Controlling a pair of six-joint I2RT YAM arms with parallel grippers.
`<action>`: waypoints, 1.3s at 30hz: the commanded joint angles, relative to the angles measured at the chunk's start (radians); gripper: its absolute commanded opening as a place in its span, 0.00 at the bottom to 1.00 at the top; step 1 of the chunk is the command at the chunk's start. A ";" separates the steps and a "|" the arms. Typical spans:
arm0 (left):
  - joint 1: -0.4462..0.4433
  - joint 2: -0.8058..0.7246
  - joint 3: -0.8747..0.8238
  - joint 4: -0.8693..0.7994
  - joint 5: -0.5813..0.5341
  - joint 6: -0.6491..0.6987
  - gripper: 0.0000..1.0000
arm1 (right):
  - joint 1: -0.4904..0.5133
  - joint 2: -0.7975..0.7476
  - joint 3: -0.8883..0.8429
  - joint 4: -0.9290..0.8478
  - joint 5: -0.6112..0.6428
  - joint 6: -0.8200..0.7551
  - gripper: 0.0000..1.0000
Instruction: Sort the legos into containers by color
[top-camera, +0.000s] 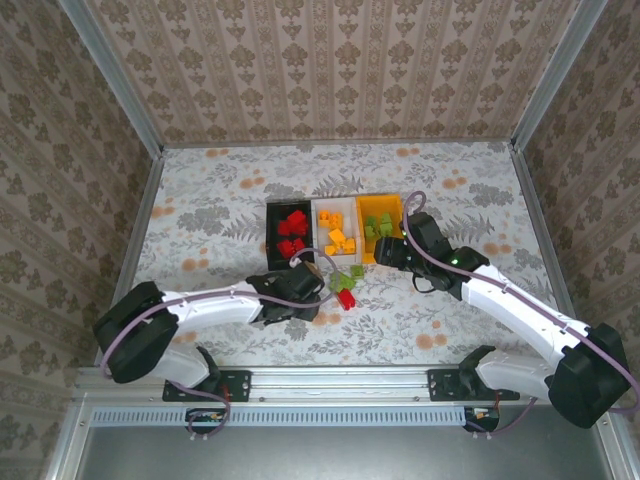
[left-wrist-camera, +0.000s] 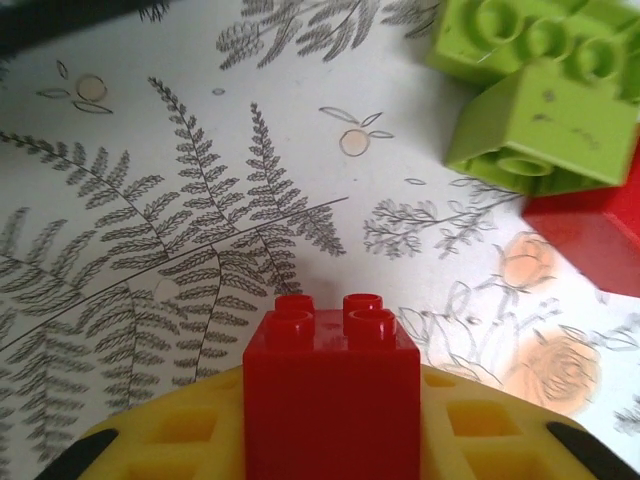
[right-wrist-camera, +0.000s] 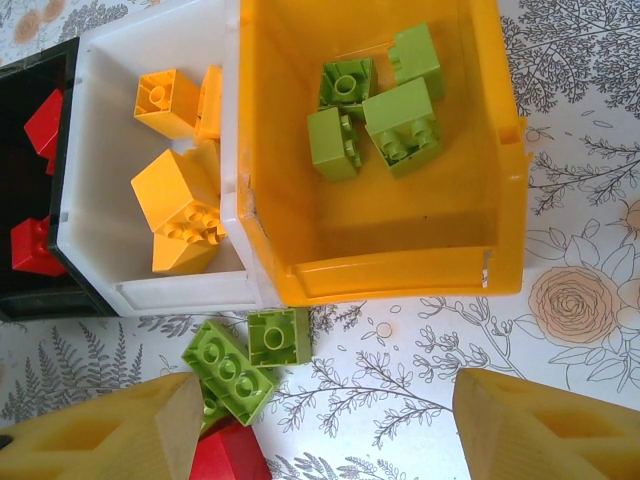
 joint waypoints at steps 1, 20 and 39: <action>0.017 -0.110 0.008 -0.068 -0.006 -0.007 0.32 | 0.007 -0.017 -0.018 -0.012 0.008 0.007 0.69; 0.437 0.130 0.401 -0.077 0.063 0.189 0.31 | 0.015 -0.011 -0.068 0.004 -0.047 0.007 0.69; 0.408 0.014 0.487 -0.088 0.068 0.163 0.88 | 0.326 0.184 -0.063 0.124 -0.042 -0.089 0.70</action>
